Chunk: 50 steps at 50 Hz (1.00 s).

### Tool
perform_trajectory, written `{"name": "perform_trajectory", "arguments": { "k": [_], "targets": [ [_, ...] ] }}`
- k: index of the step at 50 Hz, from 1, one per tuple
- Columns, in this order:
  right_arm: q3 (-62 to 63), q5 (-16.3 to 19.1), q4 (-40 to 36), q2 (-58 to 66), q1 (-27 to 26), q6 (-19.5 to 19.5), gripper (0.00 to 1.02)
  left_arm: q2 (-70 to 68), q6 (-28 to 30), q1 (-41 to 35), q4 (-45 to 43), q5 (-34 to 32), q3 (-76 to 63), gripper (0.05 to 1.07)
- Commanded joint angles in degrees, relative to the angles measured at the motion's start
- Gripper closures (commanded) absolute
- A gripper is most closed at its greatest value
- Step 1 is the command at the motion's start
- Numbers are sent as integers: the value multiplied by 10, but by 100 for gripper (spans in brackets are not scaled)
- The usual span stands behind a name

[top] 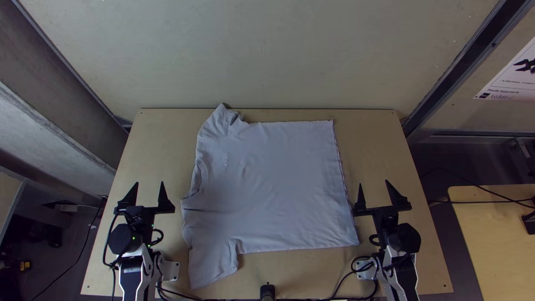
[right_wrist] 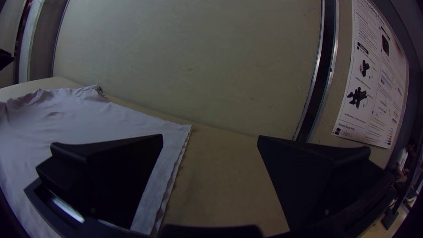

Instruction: Fold the t-shirt

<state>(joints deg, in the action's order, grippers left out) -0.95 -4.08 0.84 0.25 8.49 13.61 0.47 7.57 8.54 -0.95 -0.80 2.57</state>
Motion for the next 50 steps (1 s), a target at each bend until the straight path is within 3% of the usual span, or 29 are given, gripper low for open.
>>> {"name": "perform_trajectory", "arguments": {
  "k": [1, 50],
  "targets": [
    [5, -1, -10, -4, -1, 9, 4, -5, 7, 3, 17, -3, -24, 10],
    [6, -1, -10, -4, -1, 9, 4, -5, 0, 3, 17, -3, -23, 10]
  ]
}}
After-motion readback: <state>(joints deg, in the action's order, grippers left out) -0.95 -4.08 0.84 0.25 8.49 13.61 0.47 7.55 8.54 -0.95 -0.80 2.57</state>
